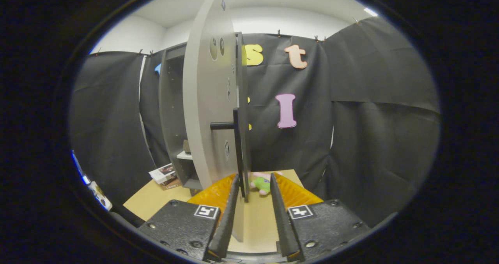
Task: Open the shoe cabinet door, grab the shoes and put them into the shoe cabinet, then close the shoe cabinet door.
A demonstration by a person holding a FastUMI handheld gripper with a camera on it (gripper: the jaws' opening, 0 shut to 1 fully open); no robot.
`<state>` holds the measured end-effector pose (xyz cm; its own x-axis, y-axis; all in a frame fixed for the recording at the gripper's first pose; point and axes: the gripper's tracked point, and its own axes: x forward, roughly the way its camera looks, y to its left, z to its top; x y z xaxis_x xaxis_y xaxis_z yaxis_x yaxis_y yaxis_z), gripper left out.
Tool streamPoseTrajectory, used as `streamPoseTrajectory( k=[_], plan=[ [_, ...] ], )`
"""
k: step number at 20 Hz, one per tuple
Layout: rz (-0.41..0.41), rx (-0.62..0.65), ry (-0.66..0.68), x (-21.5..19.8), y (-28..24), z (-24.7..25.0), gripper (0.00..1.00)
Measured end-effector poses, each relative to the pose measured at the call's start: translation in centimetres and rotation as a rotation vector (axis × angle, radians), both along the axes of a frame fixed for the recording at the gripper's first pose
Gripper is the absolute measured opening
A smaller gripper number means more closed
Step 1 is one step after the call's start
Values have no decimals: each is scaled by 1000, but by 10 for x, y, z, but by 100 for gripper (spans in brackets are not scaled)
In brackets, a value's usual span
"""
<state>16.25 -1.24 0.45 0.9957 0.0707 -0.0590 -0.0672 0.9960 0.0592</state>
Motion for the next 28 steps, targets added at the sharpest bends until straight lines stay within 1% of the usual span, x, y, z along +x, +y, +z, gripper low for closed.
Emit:
streamPoseTrajectory(
  k=[1,3,4,5,6,8,11,14,15,18,21,22,25,28],
  plan=[
    [-2,-1,-5,-5,1,-1,58],
    [-15,-12,-10,-23,5,-5,77],
    [-27,-26,-12,-33,6,-8,91],
    [-47,-36,-21,-40,7,-12,96],
    [-66,-37,-30,-48,10,-14,97],
    [-64,-35,-11,-57,27,-31,99],
    [-34,-12,50,-65,63,-68,99],
    [11,-2,87,-60,105,-105,99],
    [40,0,93,-54,122,-117,99],
    [84,-47,149,-33,161,-163,99],
    [135,-69,192,-8,200,-203,99],
    [140,-70,203,0,209,-217,99],
    [178,-22,266,31,247,-254,99],
    [207,-22,334,66,273,-297,99]
  ],
)
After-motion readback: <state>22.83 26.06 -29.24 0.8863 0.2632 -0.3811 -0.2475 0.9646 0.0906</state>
